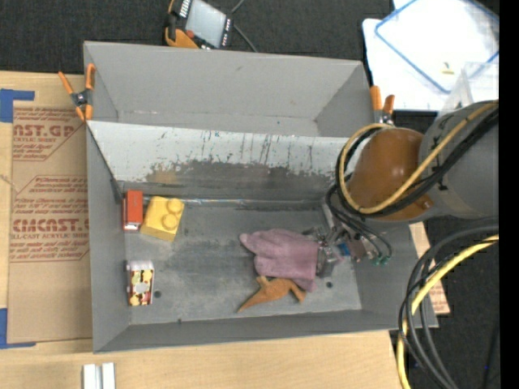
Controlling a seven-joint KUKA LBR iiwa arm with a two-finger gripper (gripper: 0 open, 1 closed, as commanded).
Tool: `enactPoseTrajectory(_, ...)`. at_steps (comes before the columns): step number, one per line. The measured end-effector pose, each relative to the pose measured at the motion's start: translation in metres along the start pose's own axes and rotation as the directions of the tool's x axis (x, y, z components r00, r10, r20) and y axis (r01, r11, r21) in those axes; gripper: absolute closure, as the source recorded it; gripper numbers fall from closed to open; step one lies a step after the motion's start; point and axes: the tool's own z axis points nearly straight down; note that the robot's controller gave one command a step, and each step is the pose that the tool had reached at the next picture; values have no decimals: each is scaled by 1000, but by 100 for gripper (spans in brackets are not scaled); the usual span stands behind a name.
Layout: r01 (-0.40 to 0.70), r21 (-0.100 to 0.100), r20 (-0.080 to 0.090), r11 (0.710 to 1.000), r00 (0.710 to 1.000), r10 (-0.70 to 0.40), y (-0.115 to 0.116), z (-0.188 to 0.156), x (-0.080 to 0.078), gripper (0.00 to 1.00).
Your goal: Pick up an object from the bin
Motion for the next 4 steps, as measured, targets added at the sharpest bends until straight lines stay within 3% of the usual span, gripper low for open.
enactPoseTrajectory(1,-21,-1,-1,1000,1000,21,-9,0,0,100)
enactPoseTrajectory(2,-4,-1,2,1000,1000,4,12,0,2,100)
enactPoseTrajectory(3,-22,1,6,1000,1000,22,15,0,7,100)
enactPoseTrajectory(4,8,0,7,1000,1000,-8,45,0,-7,100)
